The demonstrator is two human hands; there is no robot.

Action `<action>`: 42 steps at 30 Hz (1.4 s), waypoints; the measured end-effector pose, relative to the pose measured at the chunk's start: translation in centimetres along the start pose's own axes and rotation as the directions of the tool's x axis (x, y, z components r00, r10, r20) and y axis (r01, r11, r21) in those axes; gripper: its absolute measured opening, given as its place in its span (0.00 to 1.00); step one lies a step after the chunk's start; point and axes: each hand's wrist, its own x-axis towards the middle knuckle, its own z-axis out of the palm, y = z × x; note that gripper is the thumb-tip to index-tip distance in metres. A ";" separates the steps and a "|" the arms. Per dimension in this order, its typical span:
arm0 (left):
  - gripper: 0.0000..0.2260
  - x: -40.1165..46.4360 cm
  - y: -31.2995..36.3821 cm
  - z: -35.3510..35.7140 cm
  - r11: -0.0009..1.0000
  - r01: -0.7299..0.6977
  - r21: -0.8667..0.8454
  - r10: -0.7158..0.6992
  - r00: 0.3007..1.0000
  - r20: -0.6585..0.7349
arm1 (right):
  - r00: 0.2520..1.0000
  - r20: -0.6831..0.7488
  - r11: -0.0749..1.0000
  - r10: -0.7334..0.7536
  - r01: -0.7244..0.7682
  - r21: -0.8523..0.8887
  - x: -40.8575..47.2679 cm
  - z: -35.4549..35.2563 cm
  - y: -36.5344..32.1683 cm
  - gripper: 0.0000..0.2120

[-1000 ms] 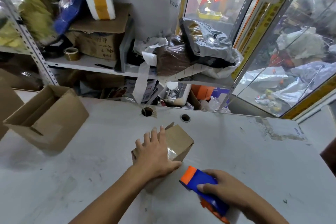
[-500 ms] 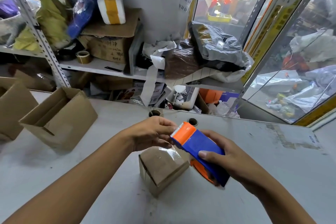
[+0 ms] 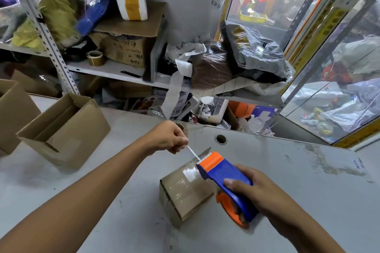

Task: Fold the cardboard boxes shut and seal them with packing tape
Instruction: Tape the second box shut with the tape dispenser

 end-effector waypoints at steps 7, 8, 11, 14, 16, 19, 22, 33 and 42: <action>0.07 2.3 -3.7 -0.5 0.993 0.089 -0.073 -0.088 0.996 0.020 | 0.991 -0.032 0.991 0.131 -0.129 0.037 0.1 -0.1 1.2 0.09; 0.07 2.5 -4.0 -0.4 0.990 0.098 -0.101 -0.095 0.995 0.036 | 0.991 -0.034 0.991 0.131 -0.130 0.039 0.1 -0.1 1.1 0.09; 0.09 3.1 -4.6 0.3 0.980 0.103 -0.171 -0.093 0.993 0.068 | 0.990 -0.047 0.991 0.131 -0.130 0.026 0.3 0.3 0.8 0.08; 0.08 3.5 -5.2 0.6 0.968 0.120 -0.221 -0.101 0.990 0.097 | 0.989 -0.051 0.990 0.138 -0.136 0.049 0.4 0.3 0.8 0.08; 0.08 3.7 -5.6 0.8 0.963 0.133 -0.236 -0.110 0.988 0.112 | 0.986 -0.063 0.987 0.155 -0.152 0.041 0.4 0.3 1.0 0.08; 0.07 3.7 -6.2 1.7 0.959 0.167 -0.229 -0.133 0.979 0.155 | 0.984 -0.075 0.987 0.162 -0.160 0.027 0.6 0.5 1.6 0.08; 0.07 3.5 -7.0 2.8 0.955 0.212 -0.206 -0.166 0.961 0.220 | 0.981 -0.097 0.986 0.167 -0.169 -0.013 0.9 0.7 2.2 0.08; 0.25 1.9 -7.1 5.5 0.993 0.041 0.111 -0.042 0.999 0.014 | 0.972 -0.112 0.977 0.208 -0.211 -0.014 0.9 0.6 3.2 0.09; 0.49 -4.2 -2.4 5.7 0.913 -0.190 0.362 0.060 0.938 0.340 | 0.974 -0.107 0.978 0.201 -0.206 -0.038 1.2 0.5 3.8 0.08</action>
